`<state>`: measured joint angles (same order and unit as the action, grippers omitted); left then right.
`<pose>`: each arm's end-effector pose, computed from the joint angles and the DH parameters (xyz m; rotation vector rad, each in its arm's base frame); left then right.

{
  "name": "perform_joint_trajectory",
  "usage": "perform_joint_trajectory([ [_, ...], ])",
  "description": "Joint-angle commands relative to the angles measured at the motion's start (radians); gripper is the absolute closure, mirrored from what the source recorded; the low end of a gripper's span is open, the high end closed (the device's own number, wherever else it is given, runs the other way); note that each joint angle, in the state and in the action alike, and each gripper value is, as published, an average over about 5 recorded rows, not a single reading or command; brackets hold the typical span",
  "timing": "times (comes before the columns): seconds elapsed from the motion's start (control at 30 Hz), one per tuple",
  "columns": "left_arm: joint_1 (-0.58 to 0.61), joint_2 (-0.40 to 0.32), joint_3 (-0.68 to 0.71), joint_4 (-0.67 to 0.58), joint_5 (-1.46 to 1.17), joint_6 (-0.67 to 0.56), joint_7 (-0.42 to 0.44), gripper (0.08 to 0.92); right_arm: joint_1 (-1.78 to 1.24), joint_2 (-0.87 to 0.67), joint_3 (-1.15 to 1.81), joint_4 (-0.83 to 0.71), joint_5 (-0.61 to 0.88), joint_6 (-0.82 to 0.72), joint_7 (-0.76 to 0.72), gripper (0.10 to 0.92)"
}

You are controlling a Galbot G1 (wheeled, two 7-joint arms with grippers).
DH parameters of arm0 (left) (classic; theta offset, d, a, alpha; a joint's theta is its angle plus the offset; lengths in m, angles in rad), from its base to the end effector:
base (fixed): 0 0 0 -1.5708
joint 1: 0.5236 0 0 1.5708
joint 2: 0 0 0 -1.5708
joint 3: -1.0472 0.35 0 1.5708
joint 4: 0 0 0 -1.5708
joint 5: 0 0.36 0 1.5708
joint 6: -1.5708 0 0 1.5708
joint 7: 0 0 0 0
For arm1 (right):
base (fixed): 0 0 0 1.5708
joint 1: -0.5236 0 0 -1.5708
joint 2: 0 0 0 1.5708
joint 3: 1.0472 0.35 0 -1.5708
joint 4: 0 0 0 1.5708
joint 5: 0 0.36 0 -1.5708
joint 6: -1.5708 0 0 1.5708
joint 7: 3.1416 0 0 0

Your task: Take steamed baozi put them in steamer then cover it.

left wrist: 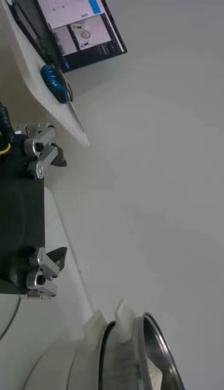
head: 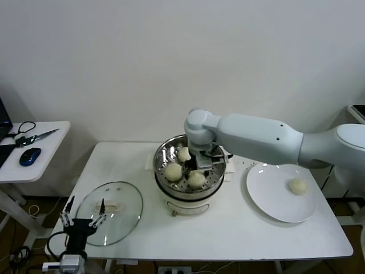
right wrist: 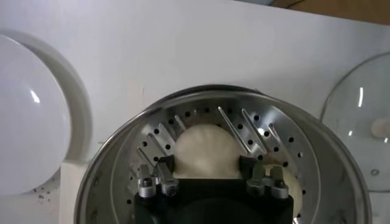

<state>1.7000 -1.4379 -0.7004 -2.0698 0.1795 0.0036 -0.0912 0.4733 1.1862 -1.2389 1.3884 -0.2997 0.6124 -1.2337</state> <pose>0.1447 0.0787 -0.3231 0.2300 -2.9413 -0.5881 0.5113 0.1663 -0.0933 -2.0512 -0.1121 -2.2844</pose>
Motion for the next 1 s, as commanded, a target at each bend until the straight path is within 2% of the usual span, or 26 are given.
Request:
perform_joint_trajectory([
  [0.03,0.000,0.000,0.000,0.001,-0.001,0.000,0.000,0.177,-0.012,0.012,-0.013,0.013,0.000,-0.010,-0.002,0.299],
  [0.13,0.000,0.000,0.001,0.003,-0.001,-0.001,0.000,0.177,-0.011,0.001,-0.015,0.013,0.001,-0.015,-0.005,0.237],
  [0.23,-0.001,0.000,0.001,0.005,-0.001,-0.001,0.000,0.177,-0.011,-0.004,-0.004,0.003,-0.002,-0.012,-0.003,0.208],
  [0.6,-0.004,0.003,0.002,0.005,-0.001,-0.001,-0.001,0.177,0.047,-0.105,0.106,-0.063,0.053,-0.045,0.037,0.203],
  [0.67,-0.007,0.003,0.000,0.004,-0.002,0.000,-0.001,0.177,0.076,-0.152,0.103,-0.078,0.073,-0.111,0.094,0.203],
  [0.77,-0.012,0.005,-0.005,0.005,-0.009,0.001,-0.001,0.177,0.149,-0.239,0.031,-0.088,0.156,-0.321,0.175,0.203],
  [0.87,-0.010,0.007,-0.007,0.006,-0.015,-0.004,0.001,0.177,0.189,-0.318,-0.018,-0.128,0.331,-0.530,0.167,0.203],
  [1.0,-0.013,0.007,-0.007,0.004,-0.020,-0.007,0.002,0.177,0.165,-0.411,-0.020,-0.205,0.483,-0.695,0.139,0.203],
])
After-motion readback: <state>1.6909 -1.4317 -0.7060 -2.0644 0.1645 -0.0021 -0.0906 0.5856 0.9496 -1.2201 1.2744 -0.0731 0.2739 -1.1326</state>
